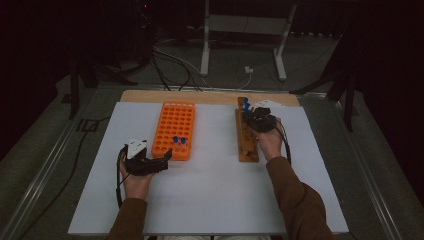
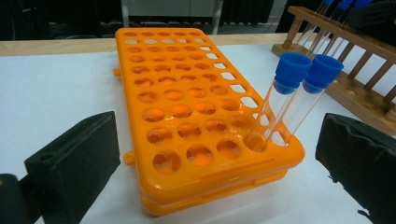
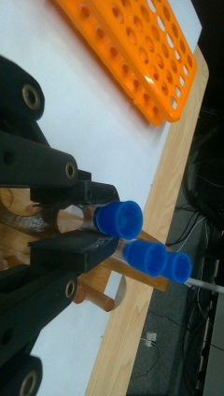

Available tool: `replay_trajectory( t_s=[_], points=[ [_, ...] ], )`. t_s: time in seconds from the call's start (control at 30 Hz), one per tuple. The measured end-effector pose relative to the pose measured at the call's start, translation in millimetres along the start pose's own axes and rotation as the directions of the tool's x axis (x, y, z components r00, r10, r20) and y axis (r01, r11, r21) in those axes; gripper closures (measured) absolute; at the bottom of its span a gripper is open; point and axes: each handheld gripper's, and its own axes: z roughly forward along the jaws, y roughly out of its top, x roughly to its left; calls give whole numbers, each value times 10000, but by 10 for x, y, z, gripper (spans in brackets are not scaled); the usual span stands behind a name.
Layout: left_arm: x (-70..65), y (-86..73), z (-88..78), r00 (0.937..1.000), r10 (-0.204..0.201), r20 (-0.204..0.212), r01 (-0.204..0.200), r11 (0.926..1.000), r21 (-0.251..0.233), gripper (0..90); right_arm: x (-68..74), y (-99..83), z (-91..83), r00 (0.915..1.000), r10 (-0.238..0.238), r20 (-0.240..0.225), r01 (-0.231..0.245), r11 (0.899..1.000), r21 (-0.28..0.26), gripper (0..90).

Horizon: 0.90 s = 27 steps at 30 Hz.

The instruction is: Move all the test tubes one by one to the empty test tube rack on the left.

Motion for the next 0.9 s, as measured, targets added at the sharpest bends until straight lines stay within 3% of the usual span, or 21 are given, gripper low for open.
replay_trajectory(
  t_s=[0.23,0.53,0.9],
  points=[
    [-7,-9,-10,10000,-5,16,5,10000,-41,7,-38,-31,49,9980,634,-36,-634,9979,-101,747],
    [-31,27,-52,9996,255,-112,-258,9992,-312,8,-28,-6,4,9981,595,187,-590,9978,-295,767],
    [-93,213,-108,9989,322,339,-299,9973,-667,8,-26,150,-242,9995,292,120,-282,9968,-754,769]
  ],
)
